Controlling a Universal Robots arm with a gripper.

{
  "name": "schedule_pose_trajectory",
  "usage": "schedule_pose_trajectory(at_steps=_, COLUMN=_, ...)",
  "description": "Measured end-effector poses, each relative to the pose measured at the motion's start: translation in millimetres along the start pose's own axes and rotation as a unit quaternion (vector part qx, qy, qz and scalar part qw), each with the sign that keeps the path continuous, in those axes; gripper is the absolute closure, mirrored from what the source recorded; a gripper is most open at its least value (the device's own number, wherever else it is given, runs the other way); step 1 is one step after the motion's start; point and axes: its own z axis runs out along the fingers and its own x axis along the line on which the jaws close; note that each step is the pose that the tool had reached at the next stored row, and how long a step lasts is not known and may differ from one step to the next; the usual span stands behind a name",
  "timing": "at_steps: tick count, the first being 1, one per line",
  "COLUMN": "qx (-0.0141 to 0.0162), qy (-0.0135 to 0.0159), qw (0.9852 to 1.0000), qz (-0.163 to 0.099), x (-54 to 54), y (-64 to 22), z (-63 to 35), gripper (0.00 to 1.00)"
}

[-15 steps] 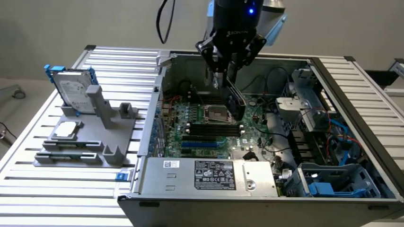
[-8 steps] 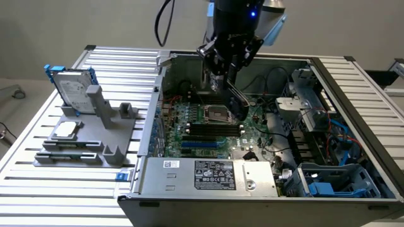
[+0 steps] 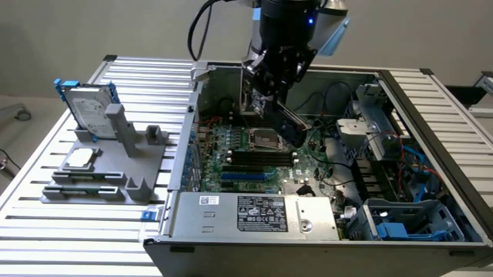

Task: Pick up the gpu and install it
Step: 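Insert the gpu into the slot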

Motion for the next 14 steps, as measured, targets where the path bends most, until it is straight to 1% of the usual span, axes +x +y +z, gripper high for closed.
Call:
schedule_pose_trajectory(at_steps=3, qx=0.0001, qy=-0.0004, qw=0.9996, qz=-0.028, x=0.0, y=0.0, z=2.3, gripper=0.74)
schedule_pose_trajectory(at_steps=5, qx=0.0001, qy=-0.0008, qw=0.9990, qz=-0.045, x=0.0, y=0.1, z=3.7, gripper=0.74)
schedule_pose_trajectory(at_steps=7, qx=0.0002, qy=-0.0011, qw=0.9980, qz=-0.063, x=0.0, y=0.1, z=5.2, gripper=0.74)
schedule_pose_trajectory(at_steps=11, qx=0.0003, qy=-0.0019, qw=0.9950, qz=-0.100, x=-0.1, y=0.2, z=8.3, gripper=0.74)
schedule_pose_trajectory(at_steps=14, qx=0.0005, qy=-0.0024, qw=0.9919, qz=-0.127, x=-0.1, y=0.3, z=10.5, gripper=0.74)
